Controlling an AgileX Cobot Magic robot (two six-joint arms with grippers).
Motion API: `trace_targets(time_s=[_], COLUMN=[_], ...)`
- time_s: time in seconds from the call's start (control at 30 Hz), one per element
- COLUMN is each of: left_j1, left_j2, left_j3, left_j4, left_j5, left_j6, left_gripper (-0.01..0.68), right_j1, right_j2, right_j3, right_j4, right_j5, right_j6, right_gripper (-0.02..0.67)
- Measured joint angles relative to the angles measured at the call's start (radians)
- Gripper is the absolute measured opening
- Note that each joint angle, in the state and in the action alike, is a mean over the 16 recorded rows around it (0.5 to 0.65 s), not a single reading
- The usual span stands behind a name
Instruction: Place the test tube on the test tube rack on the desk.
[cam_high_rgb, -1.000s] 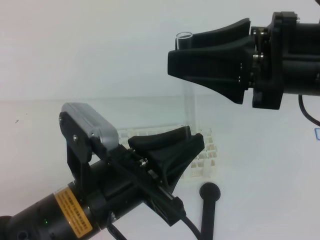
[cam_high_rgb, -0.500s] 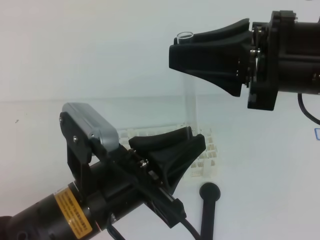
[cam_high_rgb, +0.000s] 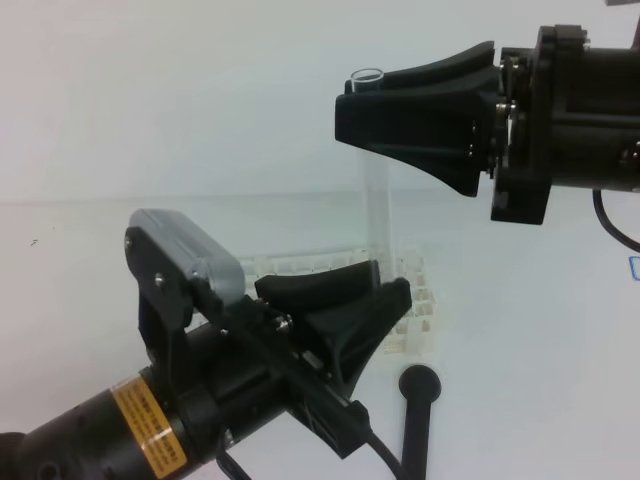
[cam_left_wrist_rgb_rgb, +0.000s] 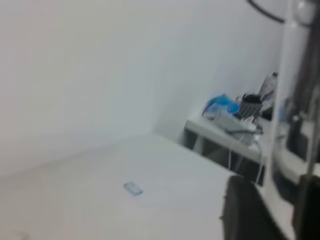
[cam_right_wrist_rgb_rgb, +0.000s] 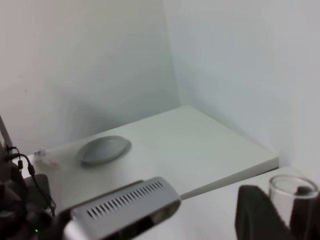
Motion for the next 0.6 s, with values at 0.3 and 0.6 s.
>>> trace_targets(time_s=[0.3,0.6], left_j1=[0.0,0.0], left_j2=[-0.087,-0.313], left_j3=[0.0,0.0], left_j4=[0.001,0.003], left_j5=[0.144,0.513], left_j6=[0.041,0.075], left_gripper=[0.373,0.305], right_j1=[0.005,0.006], right_j2=[-0.016,-0.046], right_j3=[0.0,0.0], right_j4=[0.019,0.048], right_j5=[-0.101,-0.206], right_j6=[-0.059,-0.13], right_gripper=[0.129,0.128])
